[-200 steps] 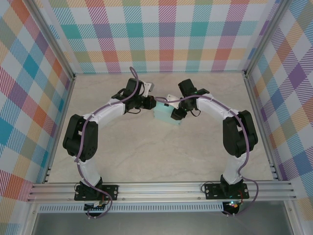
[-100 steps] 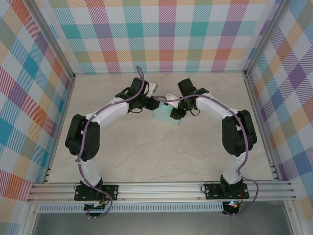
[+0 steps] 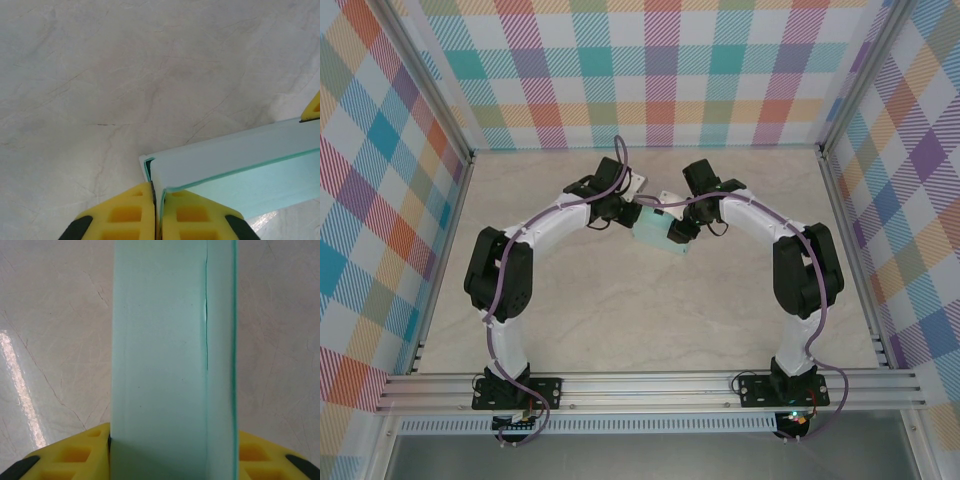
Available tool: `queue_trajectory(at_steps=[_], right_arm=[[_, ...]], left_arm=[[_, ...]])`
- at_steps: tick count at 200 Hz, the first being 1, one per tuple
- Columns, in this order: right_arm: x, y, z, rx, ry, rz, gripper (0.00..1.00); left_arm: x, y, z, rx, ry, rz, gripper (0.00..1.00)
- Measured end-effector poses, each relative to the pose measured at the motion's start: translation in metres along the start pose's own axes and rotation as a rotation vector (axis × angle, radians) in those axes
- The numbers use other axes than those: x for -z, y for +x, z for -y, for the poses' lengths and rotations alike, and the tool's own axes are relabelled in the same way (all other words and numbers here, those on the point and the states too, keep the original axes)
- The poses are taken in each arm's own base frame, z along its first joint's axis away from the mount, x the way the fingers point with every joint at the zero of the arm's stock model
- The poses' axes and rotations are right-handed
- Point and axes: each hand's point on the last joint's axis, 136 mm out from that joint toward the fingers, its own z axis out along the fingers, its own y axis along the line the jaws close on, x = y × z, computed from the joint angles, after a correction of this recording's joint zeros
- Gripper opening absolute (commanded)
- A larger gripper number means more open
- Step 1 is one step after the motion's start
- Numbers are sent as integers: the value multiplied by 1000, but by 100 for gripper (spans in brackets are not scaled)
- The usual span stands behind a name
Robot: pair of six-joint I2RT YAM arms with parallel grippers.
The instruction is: Fold the paper box
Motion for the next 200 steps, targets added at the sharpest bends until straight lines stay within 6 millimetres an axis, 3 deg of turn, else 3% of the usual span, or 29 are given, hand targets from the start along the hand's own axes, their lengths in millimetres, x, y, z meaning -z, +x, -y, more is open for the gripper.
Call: queue_trajectory(at_steps=[72, 123, 200], right_arm=[[0, 1, -1, 20, -1, -6, 28], [-1, 0, -3, 40, -7, -6, 41], [-2, -2, -2, 36, -15, -2, 39]], left_arm=[[4, 0, 3, 71, 32, -16, 5], [6, 3, 4, 130, 41, -50, 8], [6, 3, 3, 187, 46, -52, 9]])
